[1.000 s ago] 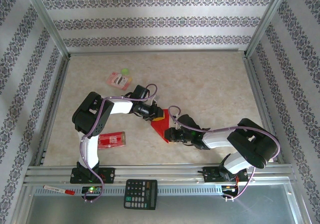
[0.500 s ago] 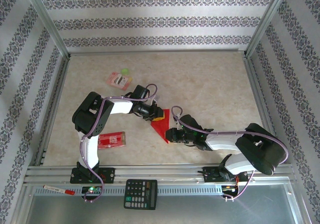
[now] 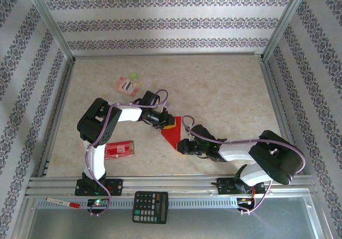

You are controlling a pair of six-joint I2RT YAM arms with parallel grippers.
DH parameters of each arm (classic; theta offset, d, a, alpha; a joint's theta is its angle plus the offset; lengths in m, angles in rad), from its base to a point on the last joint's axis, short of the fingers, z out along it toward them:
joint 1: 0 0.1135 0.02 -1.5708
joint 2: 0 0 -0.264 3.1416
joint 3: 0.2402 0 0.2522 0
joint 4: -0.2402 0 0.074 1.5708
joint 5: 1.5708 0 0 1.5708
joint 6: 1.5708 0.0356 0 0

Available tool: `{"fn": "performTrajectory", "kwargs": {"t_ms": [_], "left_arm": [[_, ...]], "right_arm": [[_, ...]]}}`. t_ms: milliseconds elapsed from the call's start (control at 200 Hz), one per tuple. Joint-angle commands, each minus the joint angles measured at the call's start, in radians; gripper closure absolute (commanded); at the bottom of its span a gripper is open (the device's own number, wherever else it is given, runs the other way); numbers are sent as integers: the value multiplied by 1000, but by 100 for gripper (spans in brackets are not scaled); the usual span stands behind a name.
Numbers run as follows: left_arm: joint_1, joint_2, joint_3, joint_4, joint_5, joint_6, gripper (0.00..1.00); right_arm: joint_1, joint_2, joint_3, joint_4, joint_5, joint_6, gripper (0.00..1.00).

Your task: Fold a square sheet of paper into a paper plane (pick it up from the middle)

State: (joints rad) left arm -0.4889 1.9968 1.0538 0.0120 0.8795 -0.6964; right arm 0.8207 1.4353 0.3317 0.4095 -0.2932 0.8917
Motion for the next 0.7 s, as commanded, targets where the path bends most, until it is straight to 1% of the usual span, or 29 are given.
{"fn": "performTrajectory", "kwargs": {"t_ms": [0, 95, 285, 440, 595, 615, 699], "left_arm": [[1, 64, -15, -67, -94, 12, 77], [0, 66, -10, -70, -94, 12, 77], [0, 66, -7, -74, -93, 14, 77], [1, 65, -7, -76, -92, 15, 77], [0, 65, -10, -72, -92, 14, 77], [0, 65, -11, -74, -92, 14, 77], [1, 65, -11, -73, -91, 14, 77]], "right_arm": [[1, 40, -26, -34, 9, -8, 90], [-7, 30, -28, -36, 2, -14, 89], [-15, -71, -22, -84, 1, -26, 89], [-14, -124, -4, -125, -2, -34, 89], [-2, -130, 5, -146, -9, -42, 89], [0, -128, 35, -147, -10, -43, 89], [7, -121, 47, -150, -12, -43, 88]]}}
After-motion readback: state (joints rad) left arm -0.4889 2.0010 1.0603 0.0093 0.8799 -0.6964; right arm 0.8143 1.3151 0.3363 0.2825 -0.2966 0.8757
